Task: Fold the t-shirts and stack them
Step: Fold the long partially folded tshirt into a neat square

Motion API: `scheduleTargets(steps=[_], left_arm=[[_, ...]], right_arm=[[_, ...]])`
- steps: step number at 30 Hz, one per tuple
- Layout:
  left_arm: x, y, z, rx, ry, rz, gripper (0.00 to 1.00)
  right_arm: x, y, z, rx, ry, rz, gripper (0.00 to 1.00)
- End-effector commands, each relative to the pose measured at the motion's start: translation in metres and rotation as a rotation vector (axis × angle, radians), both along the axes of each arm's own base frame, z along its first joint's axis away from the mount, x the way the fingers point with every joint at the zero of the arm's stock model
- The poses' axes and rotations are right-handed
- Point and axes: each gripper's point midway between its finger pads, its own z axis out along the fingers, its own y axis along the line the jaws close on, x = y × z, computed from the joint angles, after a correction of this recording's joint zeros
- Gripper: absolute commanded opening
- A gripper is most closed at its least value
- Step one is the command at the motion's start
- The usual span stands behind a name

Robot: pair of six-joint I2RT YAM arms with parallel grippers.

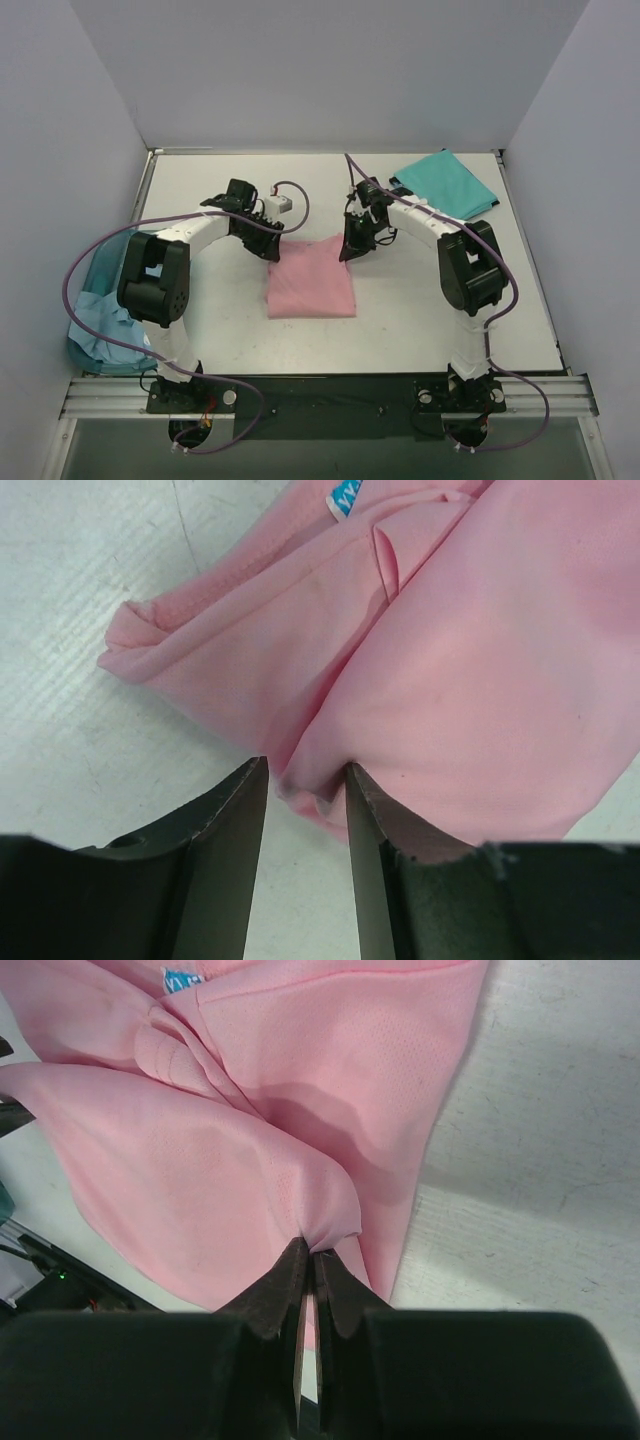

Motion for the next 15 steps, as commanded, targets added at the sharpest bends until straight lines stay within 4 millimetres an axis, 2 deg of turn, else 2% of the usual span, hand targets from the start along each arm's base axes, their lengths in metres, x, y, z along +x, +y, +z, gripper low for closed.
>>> scheduleTargets(steps=[1, 2, 3, 7, 11, 15], left_arm=[[0.025, -0.017, 0.019, -0.094, -0.128, -0.025, 0.44], [0.026, -0.018, 0.018, -0.094, -0.131, -0.026, 0.41], [0.028, -0.018, 0.019, -0.09, -0.136, -0.021, 0.3], [0.019, -0.015, 0.02, -0.067, -0.074, -0.047, 0.09], [0.014, -0.01, 0.029, -0.067, -0.084, -0.049, 0.0], [0.018, -0.01, 0.048, -0.102, -0.114, -0.015, 0.0]], right_arm=[[0.002, 0.008, 0.01, 0.027, -0.008, 0.01, 0.0], [0.002, 0.008, 0.01, 0.029, -0.008, 0.009, 0.0], [0.003, 0.009, 0.012, 0.033, -0.01, 0.007, 0.0], [0.003, 0.009, 0.019, 0.041, -0.021, 0.002, 0.0], [0.004, 0.008, 0.027, 0.045, -0.041, 0.001, 0.0], [0.008, 0.003, 0.037, 0.042, -0.073, -0.013, 0.0]])
